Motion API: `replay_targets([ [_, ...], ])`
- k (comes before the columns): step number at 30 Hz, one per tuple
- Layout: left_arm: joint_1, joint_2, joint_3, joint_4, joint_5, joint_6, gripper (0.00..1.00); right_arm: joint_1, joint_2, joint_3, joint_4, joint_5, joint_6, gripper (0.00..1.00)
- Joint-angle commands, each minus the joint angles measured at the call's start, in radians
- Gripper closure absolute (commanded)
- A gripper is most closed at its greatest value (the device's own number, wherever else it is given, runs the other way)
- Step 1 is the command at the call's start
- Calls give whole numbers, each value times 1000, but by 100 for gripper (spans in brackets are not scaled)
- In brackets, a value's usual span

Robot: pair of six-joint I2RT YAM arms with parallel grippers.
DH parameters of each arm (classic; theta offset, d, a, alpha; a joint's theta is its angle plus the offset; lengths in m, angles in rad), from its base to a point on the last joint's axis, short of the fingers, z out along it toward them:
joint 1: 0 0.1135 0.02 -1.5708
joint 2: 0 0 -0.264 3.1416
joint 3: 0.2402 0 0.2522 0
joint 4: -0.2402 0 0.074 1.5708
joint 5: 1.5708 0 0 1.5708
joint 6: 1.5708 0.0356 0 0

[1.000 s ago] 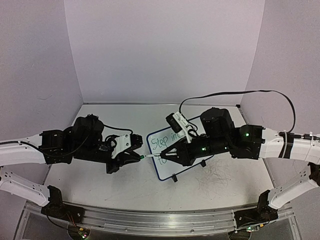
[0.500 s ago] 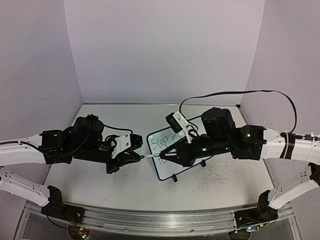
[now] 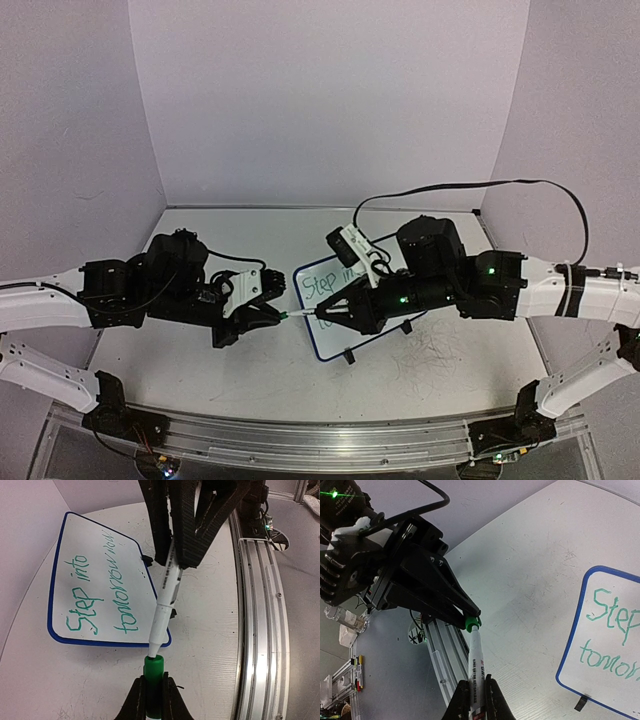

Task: Write a sentence on the whiteboard
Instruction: Insert the whiteboard marker without the cap into the pen cap.

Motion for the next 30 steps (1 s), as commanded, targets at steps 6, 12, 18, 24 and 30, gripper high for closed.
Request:
replay_targets([
  [6,-5,-14,6,41,23,4,100,7,26,33,44,-40,-3,100],
  [12,-26,-14,4,44,0,16,100,8,93,77,-16,-135,-23,100],
  [18,-130,-3,20,46,-136,57,100,-43,136,138,-95,-320,-93,100],
  [24,-217,0,69,52,-250,77,100,-115,172,156,-131,-480,-127,100],
  [30,-267,82,154,68,-352,86,100,-116,232,236,-196,-489,-105,100],
])
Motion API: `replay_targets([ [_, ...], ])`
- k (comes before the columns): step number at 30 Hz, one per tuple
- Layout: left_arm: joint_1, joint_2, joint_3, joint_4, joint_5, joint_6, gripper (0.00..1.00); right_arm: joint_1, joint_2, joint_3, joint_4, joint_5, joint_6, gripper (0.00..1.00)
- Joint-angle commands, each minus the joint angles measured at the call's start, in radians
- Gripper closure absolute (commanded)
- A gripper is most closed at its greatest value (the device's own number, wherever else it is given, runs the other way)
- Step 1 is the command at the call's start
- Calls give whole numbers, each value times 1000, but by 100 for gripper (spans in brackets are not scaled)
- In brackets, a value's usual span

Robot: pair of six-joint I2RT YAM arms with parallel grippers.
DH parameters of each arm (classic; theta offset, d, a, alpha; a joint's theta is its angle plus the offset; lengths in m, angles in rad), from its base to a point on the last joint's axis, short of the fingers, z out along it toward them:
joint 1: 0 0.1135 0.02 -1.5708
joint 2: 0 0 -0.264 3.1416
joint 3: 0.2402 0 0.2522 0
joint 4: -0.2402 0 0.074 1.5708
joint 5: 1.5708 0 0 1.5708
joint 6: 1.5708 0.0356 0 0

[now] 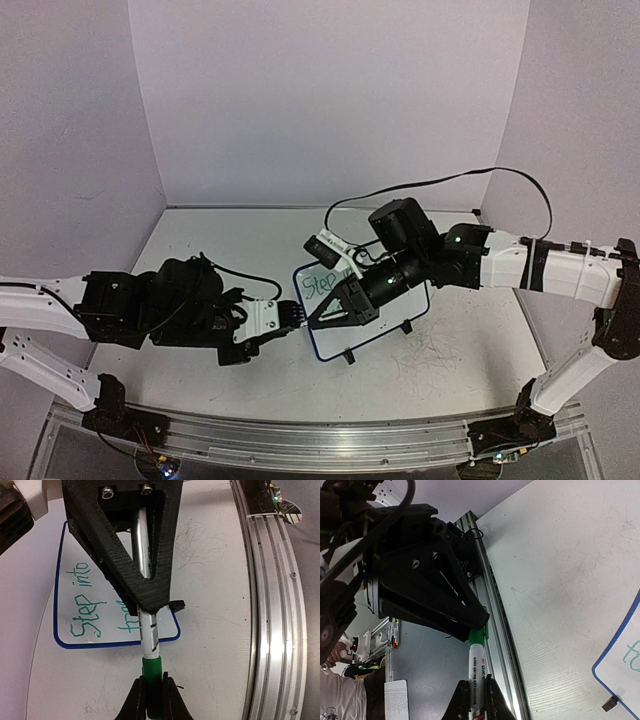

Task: Write a sentence on the whiteboard
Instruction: Insert the whiteboard marker without the cap into the pen cap, then put down the whiteboard marker at the center of the board.

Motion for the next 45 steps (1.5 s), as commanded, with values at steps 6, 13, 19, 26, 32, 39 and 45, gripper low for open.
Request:
replay_targets([
  [6,-69,129,126,224,-165,6,100,37,26,24,150,32,188,100],
  [13,-109,172,109,318,-290,16,100,93,44,-86,455,5,458,100],
  [19,-137,172,70,357,-349,31,100,107,41,-146,575,15,646,100],
  [26,-139,37,21,302,-299,-136,66,-4,-161,-269,510,145,497,100],
  [32,-138,-126,34,235,-196,-413,29,-85,-536,-299,315,479,282,100],
  [39,-103,-112,71,214,-362,-708,17,-343,-699,-307,22,1006,262,100],
  [45,37,-137,9,226,-262,-883,17,-722,-588,-479,152,791,214,100],
])
